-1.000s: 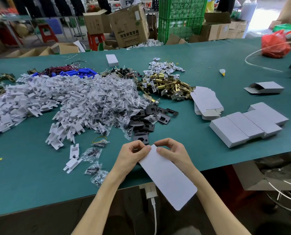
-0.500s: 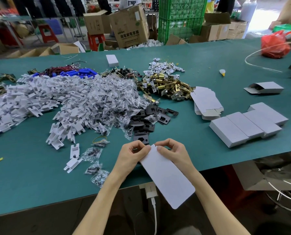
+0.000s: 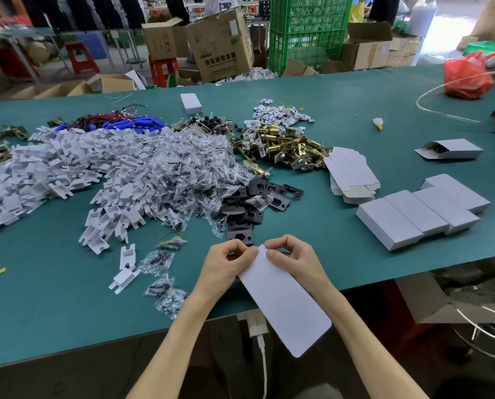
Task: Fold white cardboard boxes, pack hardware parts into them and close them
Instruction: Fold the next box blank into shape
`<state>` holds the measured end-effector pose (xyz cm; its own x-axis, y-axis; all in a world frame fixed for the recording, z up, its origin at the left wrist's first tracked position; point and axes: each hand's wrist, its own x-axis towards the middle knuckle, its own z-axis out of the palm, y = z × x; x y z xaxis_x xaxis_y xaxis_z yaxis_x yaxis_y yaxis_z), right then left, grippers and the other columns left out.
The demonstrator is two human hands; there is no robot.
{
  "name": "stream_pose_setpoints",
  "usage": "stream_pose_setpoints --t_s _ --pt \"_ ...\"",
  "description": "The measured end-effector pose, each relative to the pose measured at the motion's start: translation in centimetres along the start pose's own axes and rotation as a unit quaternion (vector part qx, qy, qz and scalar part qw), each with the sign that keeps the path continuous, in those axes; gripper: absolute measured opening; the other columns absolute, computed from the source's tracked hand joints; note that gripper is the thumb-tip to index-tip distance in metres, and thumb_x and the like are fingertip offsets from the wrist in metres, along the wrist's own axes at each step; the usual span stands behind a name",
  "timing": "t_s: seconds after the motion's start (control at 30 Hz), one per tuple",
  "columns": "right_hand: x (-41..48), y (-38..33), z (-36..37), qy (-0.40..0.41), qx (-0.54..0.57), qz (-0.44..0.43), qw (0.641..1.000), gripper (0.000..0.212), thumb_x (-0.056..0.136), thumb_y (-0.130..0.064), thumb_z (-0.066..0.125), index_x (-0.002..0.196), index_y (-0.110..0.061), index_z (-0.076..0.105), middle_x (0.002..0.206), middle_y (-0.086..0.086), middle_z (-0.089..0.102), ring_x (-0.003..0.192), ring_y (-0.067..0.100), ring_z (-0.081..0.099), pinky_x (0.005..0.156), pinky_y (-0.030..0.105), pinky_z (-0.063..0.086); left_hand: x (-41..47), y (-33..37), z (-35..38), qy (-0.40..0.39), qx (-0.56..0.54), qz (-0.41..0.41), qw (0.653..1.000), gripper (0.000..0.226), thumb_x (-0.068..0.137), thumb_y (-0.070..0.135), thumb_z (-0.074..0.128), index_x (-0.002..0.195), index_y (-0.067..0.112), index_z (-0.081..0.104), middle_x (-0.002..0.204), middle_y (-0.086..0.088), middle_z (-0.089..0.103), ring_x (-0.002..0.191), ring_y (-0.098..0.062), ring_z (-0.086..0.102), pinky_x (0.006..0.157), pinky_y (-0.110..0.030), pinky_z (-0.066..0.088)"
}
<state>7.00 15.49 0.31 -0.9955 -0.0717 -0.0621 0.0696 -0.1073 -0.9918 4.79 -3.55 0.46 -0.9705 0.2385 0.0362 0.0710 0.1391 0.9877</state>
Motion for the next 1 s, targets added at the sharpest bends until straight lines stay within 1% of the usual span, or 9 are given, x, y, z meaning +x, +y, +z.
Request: stream_pose_setpoints --t_s 0.1,0.3,0.43,0.57,0.7,0.8,0.87,1.0 --pt "-0.02 -0.05 -0.07 0.002 -0.003 -0.010 1.000 0.030 0.080 -0.026 0.076 0.099 -0.005 0.067 0.101 -0.001 0.074 0.080 0.016 0.070 0.065 0.026 0.056 0.05 -0.01 0.06 0.003 0.005 -0.002 1.000 0.029 0.096 0.022 0.075 0.068 0.017 0.067 0.067 0.004 0.063 0.062 -0.008 0.053 0.061 -0.015 0.041" --pt "-0.11 -0.04 0.20 0.023 -0.011 -0.023 0.999 0.027 0.079 -0.025 0.076 0.095 -0.004 0.068 0.099 0.003 0.073 0.077 0.013 0.070 0.063 0.023 0.054 -0.09 0.00 -0.05 -0.001 -0.002 -0.004 1.000 0.027 0.095 0.021 0.075 0.071 0.011 0.069 0.068 0.000 0.064 0.064 -0.010 0.054 0.061 -0.017 0.041" --pt "-0.12 0.00 0.34 0.029 -0.012 -0.020 0.999 0.024 0.079 -0.026 0.076 0.092 -0.007 0.069 0.100 0.004 0.073 0.077 0.015 0.070 0.062 0.025 0.054 -0.14 -0.07 -0.16 0.004 -0.015 -0.002 1.000 0.026 0.096 0.020 0.075 0.076 0.004 0.070 0.070 -0.003 0.064 0.065 -0.012 0.053 0.061 -0.017 0.040" --pt "-0.05 0.03 0.51 0.036 -0.024 -0.024 0.999 0.022 0.083 -0.023 0.076 0.094 -0.006 0.068 0.101 0.009 0.073 0.077 0.019 0.070 0.063 0.031 0.056 -0.22 -0.20 -0.16 0.005 -0.036 -0.008 0.999 0.017 0.096 0.018 0.074 0.083 0.006 0.075 0.075 -0.002 0.070 0.068 -0.010 0.059 0.062 -0.017 0.044" --pt "0.02 0.01 0.59 0.039 -0.028 -0.015 0.999 0.017 0.086 -0.018 0.075 0.095 -0.005 0.068 0.100 0.009 0.074 0.074 0.017 0.070 0.062 0.030 0.055 -0.26 -0.43 -0.19 0.008 -0.049 -0.009 0.999 0.014 0.096 0.020 0.075 0.086 0.010 0.077 0.080 -0.004 0.073 0.073 -0.011 0.062 0.065 -0.019 0.046" --pt "0.00 -0.43 0.36 0.030 0.004 0.011 0.999 0.027 0.080 -0.024 0.075 0.097 -0.004 0.070 0.091 0.003 0.075 0.072 0.016 0.069 0.060 0.027 0.054 -0.18 -0.44 -0.38 0.006 -0.062 -0.023 0.998 0.016 0.094 0.025 0.076 0.086 0.013 0.079 0.082 -0.007 0.074 0.075 -0.013 0.063 0.069 -0.022 0.047" --pt "0.02 -0.53 0.24 0.029 0.005 0.019 0.999 0.032 0.077 -0.027 0.075 0.099 -0.003 0.071 0.088 0.002 0.074 0.072 0.016 0.068 0.060 0.027 0.053 -0.19 -0.41 -0.52 0.000 -0.064 -0.027 0.998 0.018 0.093 0.028 0.076 0.086 0.012 0.079 0.082 -0.007 0.074 0.075 -0.014 0.063 0.069 -0.023 0.047" --pt "-0.19 -0.49 0.18 0.029 0.007 0.017 0.999 0.033 0.077 -0.027 0.075 0.098 -0.003 0.070 0.088 -0.001 0.074 0.072 0.017 0.069 0.060 0.027 0.054 -0.23 -0.29 -0.54 -0.006 -0.057 -0.028 0.998 0.020 0.092 0.029 0.076 0.086 0.011 0.079 0.081 -0.007 0.074 0.073 -0.014 0.063 0.067 -0.021 0.047"
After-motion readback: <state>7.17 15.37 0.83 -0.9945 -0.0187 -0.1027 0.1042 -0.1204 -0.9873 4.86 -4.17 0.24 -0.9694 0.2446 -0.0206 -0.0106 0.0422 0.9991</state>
